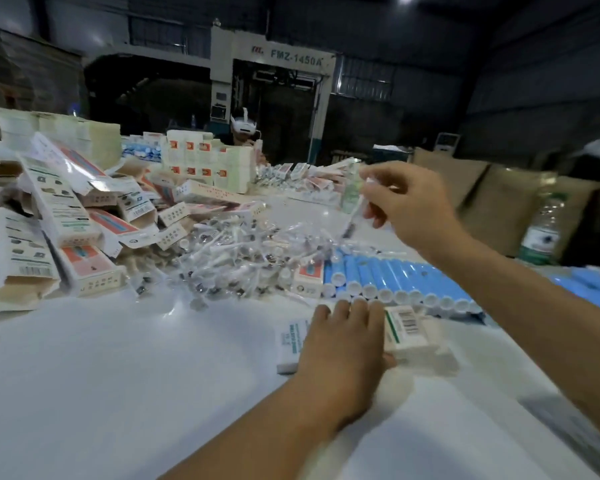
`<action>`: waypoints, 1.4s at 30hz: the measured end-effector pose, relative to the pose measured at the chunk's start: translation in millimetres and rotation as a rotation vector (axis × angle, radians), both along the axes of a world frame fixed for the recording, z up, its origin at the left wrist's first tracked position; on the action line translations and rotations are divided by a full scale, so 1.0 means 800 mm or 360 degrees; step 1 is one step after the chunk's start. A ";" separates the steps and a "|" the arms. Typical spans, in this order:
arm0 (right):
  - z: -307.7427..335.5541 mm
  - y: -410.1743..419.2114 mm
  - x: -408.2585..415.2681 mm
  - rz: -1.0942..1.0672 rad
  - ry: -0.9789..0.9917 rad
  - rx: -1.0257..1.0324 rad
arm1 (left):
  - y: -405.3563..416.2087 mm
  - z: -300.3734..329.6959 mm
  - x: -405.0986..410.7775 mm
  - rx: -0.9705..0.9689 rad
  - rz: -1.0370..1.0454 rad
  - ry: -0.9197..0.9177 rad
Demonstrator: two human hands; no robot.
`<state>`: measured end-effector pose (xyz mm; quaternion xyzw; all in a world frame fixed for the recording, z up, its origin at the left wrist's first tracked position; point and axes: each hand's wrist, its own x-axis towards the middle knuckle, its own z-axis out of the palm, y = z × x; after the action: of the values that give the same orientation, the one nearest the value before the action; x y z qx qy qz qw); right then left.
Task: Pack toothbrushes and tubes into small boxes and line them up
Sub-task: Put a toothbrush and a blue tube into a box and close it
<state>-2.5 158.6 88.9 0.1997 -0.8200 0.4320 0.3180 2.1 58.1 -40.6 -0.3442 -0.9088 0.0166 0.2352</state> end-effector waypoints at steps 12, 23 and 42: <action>-0.116 0.141 0.101 -0.0302 -0.0188 -0.1784 | 0.026 -0.005 0.043 0.0503 0.0259 -0.0014; -0.137 0.115 0.093 -0.0545 -0.0148 -0.1131 | 0.040 -0.011 0.051 0.0469 0.0206 0.0100; -0.153 0.095 0.120 -0.0530 -0.0211 -0.0543 | 0.041 -0.013 0.047 0.0637 0.0357 0.0129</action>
<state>93.6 234.9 -33.3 -0.0236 -0.7758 0.5180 0.3596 40.1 90.5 -50.9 -0.1866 -0.9163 -0.1241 0.3318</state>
